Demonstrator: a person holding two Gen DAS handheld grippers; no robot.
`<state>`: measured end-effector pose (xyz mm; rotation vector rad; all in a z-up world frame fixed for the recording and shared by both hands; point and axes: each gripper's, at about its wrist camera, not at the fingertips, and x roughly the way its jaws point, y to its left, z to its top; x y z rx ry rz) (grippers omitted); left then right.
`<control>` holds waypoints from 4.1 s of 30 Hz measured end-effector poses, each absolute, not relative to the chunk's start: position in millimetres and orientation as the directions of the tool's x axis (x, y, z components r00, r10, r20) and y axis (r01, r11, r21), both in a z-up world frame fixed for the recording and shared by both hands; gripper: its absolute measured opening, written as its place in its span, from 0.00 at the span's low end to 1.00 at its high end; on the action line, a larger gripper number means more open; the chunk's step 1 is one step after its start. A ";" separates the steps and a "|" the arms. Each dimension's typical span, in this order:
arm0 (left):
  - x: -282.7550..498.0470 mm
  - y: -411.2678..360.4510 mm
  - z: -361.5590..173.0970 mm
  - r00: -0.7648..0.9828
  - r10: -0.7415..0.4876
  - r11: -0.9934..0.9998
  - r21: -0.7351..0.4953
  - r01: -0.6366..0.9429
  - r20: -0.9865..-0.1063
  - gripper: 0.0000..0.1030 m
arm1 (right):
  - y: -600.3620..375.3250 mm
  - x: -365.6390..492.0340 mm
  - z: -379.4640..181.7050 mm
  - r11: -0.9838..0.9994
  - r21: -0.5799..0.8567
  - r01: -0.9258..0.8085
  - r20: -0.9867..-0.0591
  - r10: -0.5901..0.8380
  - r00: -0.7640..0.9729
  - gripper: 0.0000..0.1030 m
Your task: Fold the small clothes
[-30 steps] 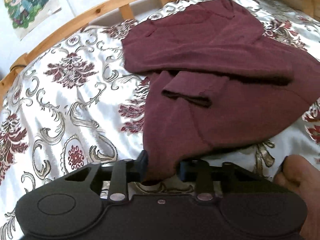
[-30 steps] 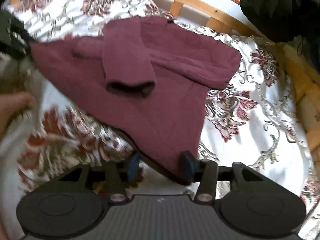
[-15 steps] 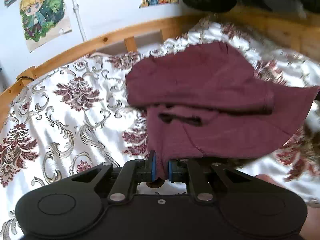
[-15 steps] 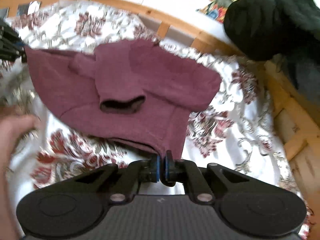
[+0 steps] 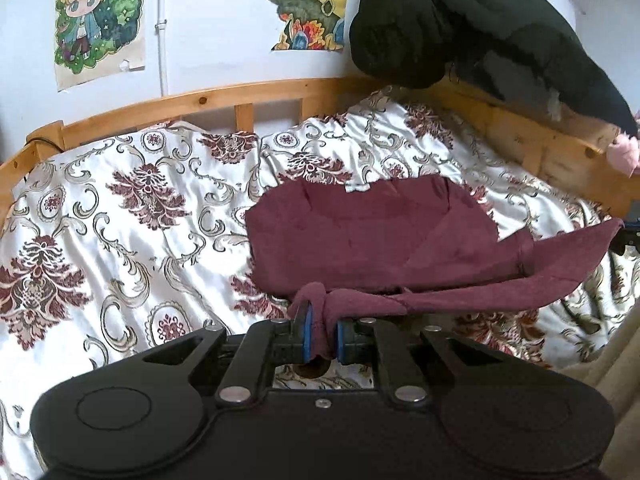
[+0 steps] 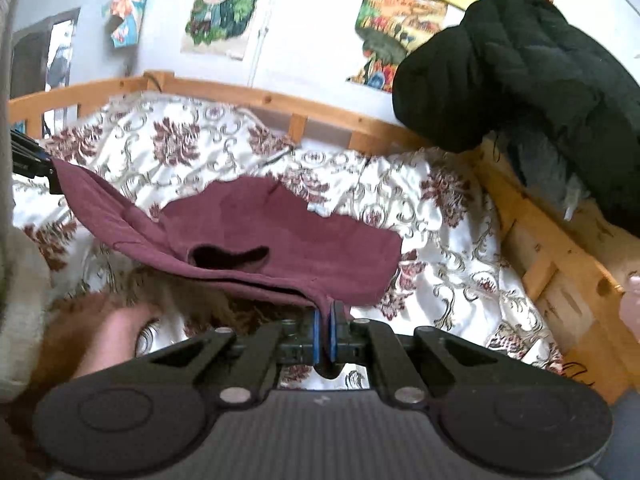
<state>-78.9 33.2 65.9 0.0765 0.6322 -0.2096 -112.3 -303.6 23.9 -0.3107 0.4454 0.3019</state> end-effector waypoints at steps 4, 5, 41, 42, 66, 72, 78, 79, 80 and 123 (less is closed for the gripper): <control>-55.5 33.6 80.5 0.785 -0.172 0.973 0.020 0.228 -0.595 0.12 | -298.8 -89.3 30.4 0.916 -0.225 -0.332 -0.433 0.211 0.876 0.05; -45.5 31.1 85.0 0.788 -0.168 0.970 0.040 0.238 -0.592 0.12 | -298.4 -81.0 31.3 0.916 -0.237 -0.323 -0.421 0.203 0.884 0.05; 326.0 28.5 -24.3 0.595 -0.008 0.996 0.047 0.077 -0.804 0.58 | -311.8 255.5 -79.0 0.965 -0.173 -0.198 -0.536 0.077 0.841 0.68; 325.2 31.9 -21.4 0.595 -0.019 0.998 0.024 0.064 -0.803 0.77 | -313.9 252.2 -78.4 0.968 -0.160 -0.194 -0.533 0.080 0.842 0.72; 160.4 46.0 -29.4 0.681 -0.173 0.978 -0.205 0.033 -0.712 0.88 | -312.4 130.5 -78.6 0.978 0.136 -0.157 -0.520 0.205 0.829 1.00; 167.8 51.3 -29.2 0.678 -0.206 0.965 -0.263 0.020 -0.706 0.43 | -318.4 130.2 -87.7 0.967 0.203 -0.151 -0.493 0.234 0.838 1.00; 173.7 56.2 -43.0 0.666 -0.234 0.941 -0.336 -0.027 -0.709 0.23 | -317.9 129.7 -93.8 0.967 0.203 -0.156 -0.458 0.235 0.857 0.87; 173.7 57.3 -45.2 0.665 -0.232 0.937 -0.346 -0.042 -0.710 0.19 | -317.7 129.5 -94.5 0.967 0.201 -0.159 -0.453 0.235 0.860 0.82; 173.6 57.8 -46.5 0.664 -0.223 0.937 -0.344 -0.054 -0.713 0.13 | -317.7 129.6 -95.5 0.966 0.202 -0.160 -0.450 0.237 0.861 0.78; 137.4 53.8 -46.5 0.751 0.001 0.952 -0.228 -0.202 -0.661 0.70 | -307.4 133.0 -104.9 0.980 0.153 -0.128 -0.513 0.189 0.837 0.42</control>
